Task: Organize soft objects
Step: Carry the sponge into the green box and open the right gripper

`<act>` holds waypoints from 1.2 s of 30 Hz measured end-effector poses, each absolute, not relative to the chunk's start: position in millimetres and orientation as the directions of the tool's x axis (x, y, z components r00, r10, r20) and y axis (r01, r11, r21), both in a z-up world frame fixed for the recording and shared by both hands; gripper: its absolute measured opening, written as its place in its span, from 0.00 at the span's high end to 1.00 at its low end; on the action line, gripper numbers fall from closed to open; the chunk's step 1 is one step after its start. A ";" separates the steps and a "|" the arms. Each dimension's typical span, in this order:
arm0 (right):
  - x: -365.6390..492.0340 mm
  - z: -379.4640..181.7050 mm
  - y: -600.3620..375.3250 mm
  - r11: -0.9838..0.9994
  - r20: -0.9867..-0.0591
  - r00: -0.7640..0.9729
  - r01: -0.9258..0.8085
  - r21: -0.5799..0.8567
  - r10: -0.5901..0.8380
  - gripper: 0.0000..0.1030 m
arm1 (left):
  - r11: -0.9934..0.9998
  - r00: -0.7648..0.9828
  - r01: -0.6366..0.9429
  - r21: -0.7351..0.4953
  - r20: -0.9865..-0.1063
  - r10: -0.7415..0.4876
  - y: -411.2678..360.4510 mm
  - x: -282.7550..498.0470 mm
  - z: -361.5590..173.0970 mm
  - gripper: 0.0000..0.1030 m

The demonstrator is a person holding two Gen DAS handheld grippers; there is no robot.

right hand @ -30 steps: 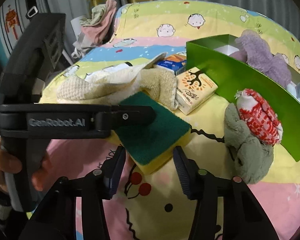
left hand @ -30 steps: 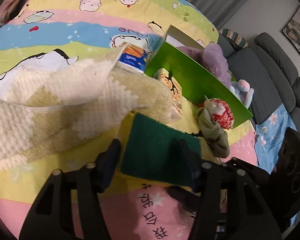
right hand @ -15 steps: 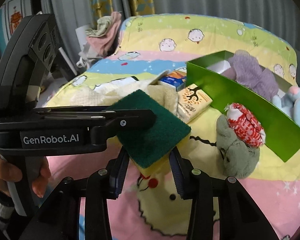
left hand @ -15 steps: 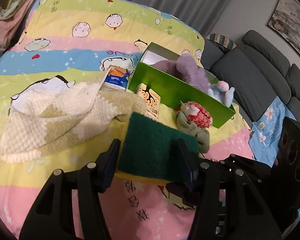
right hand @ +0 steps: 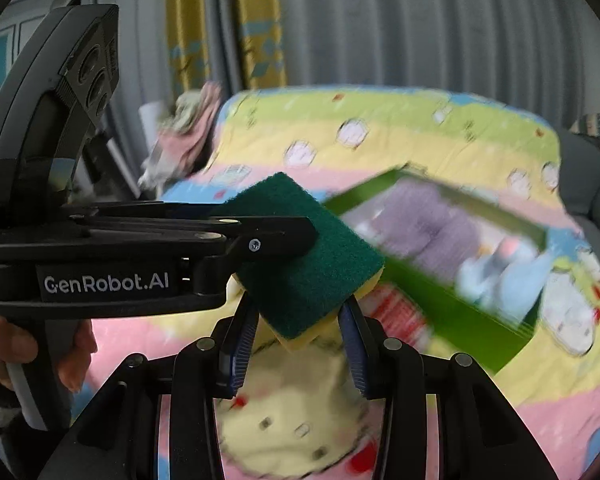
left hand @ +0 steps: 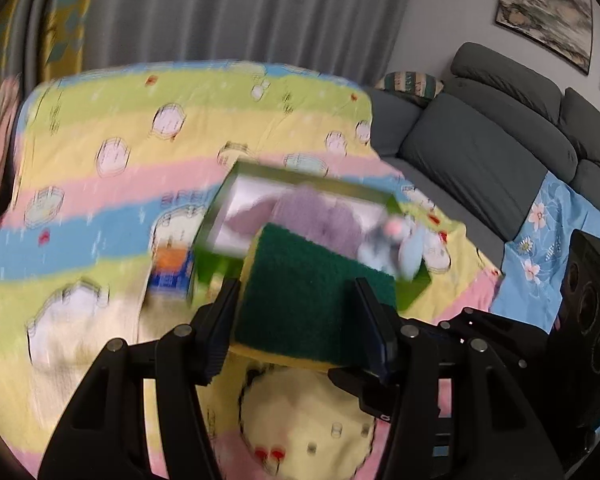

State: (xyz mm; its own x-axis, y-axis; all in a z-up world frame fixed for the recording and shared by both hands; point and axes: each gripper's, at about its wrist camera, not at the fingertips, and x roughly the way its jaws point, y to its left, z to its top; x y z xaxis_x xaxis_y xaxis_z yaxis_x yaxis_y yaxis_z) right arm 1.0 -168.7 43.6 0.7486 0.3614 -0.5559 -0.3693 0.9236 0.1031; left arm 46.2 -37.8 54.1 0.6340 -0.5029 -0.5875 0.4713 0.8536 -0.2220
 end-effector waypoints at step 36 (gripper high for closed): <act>102.8 21.4 -232.7 0.958 -0.685 0.671 -0.241 0.158 0.282 0.46 | 0.894 0.555 0.291 -0.339 -0.702 -0.447 -47.3 168.4 39.2 0.01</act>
